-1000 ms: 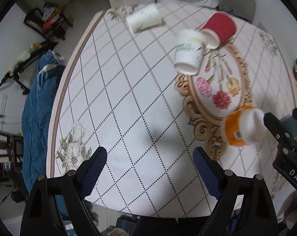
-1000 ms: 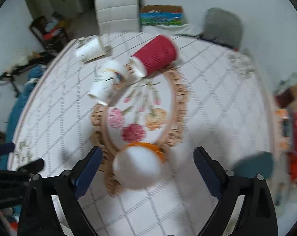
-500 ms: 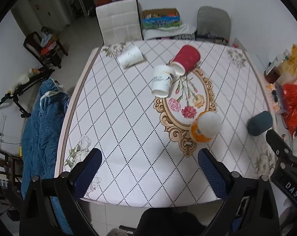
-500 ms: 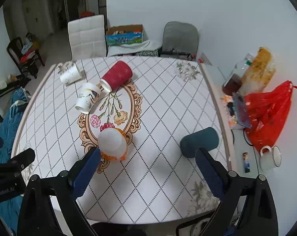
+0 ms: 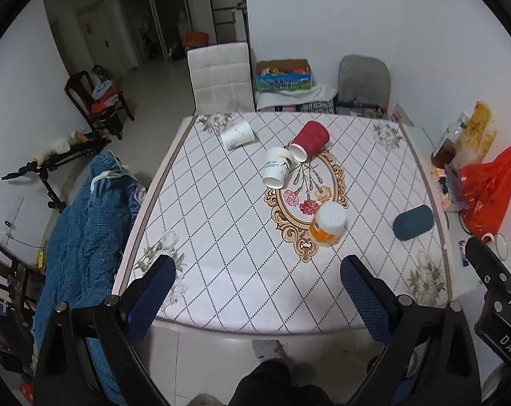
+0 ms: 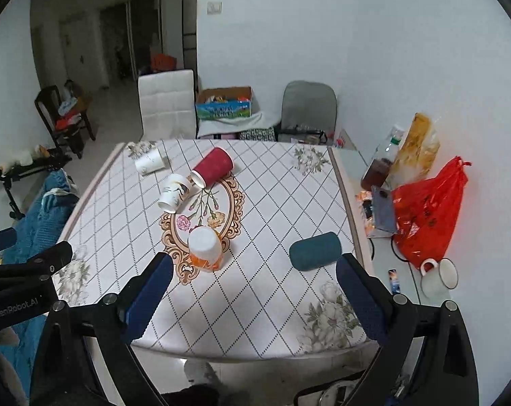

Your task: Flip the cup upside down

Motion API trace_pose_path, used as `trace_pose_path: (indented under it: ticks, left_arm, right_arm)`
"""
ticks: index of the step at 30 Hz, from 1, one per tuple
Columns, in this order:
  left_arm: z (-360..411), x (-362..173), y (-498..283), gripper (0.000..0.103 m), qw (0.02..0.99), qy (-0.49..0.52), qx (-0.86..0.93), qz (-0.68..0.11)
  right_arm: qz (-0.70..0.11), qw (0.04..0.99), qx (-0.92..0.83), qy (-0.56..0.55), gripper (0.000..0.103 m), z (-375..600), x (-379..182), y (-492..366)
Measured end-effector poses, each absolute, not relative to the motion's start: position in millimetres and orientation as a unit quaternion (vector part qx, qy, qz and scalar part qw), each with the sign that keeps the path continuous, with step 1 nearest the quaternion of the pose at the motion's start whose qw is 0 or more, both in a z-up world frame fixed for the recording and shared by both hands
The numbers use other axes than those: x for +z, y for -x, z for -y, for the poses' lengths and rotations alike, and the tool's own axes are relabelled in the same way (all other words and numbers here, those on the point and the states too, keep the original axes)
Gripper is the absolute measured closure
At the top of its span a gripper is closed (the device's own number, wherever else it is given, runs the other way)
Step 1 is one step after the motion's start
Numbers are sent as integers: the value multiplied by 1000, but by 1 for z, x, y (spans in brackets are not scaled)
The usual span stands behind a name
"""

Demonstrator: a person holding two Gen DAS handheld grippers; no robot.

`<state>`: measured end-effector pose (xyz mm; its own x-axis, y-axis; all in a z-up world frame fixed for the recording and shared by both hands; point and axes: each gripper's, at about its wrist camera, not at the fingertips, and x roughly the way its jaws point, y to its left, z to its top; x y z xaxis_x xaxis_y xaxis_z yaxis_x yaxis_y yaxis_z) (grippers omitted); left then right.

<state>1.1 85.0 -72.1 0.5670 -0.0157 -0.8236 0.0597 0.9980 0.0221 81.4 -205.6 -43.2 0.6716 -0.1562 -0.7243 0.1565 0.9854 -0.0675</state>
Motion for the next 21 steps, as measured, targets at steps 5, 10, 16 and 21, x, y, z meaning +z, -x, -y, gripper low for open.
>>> trace_pose_path:
  ticks: [5, 10, 16, 21]
  left_arm:
    - [-87, -49, 35, 3, 894, -17, -22, -447]
    - [-88, -29, 63, 3, 902, -17, -20, -431]
    - [-90, -13, 85, 3, 907, -11, -20, -420]
    - [-91, -5, 98, 3, 911, -6, -20, -411]
  right_arm:
    - [-383, 921, -75, -1, 4, 204, -19, -42]
    - [-373, 926, -61, -14, 4, 205, 3, -7]
    - [-357, 932, -54, -20, 3, 204, 23, 25]
    - [-351, 935, -47, -18, 3, 202, 35, 41]
